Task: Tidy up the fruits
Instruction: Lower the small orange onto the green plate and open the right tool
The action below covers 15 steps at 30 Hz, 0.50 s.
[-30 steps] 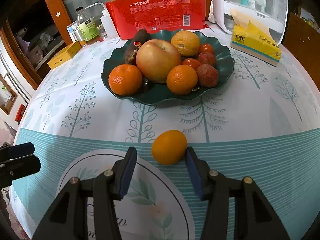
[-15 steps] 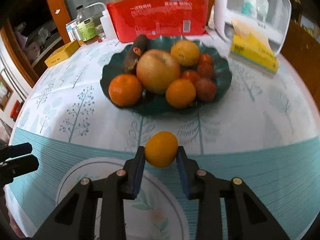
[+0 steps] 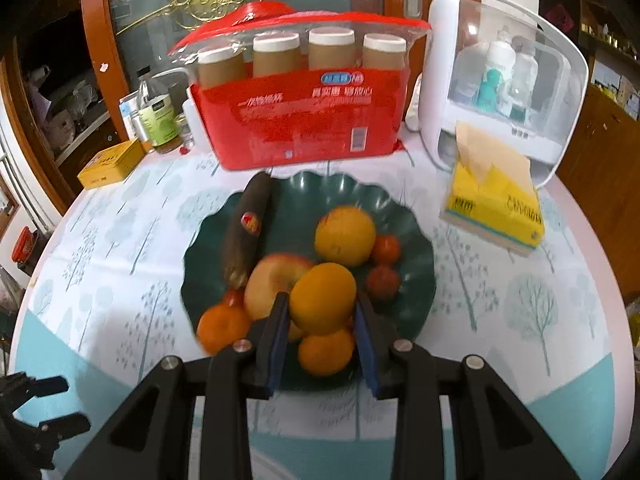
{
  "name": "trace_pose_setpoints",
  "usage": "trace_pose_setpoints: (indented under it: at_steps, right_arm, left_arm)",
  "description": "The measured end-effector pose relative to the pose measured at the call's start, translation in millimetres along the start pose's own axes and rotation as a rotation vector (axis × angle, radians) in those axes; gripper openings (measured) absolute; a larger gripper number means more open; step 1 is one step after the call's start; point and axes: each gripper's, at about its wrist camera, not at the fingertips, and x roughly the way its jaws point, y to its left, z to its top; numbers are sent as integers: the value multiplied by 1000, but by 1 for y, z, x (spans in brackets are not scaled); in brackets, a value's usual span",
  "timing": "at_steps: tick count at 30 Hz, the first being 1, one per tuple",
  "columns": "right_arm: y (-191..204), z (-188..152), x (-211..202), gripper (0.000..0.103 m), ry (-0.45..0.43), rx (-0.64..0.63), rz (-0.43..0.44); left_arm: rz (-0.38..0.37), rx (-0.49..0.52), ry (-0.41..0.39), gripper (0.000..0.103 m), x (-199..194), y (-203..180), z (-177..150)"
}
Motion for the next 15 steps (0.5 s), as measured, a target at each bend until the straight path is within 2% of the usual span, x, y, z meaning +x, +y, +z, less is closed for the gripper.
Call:
trace_pose_setpoints:
  at_steps: [5, 15]
  right_arm:
    - [-6, 13, 15, 32, 2, 13, -2]
    - [-11, 10, 36, 34, 56, 32, 15]
  left_arm:
    - [4, 1, 18, 79, 3, 3, 2]
    - [3, 4, 30, 79, 4, -3, 0]
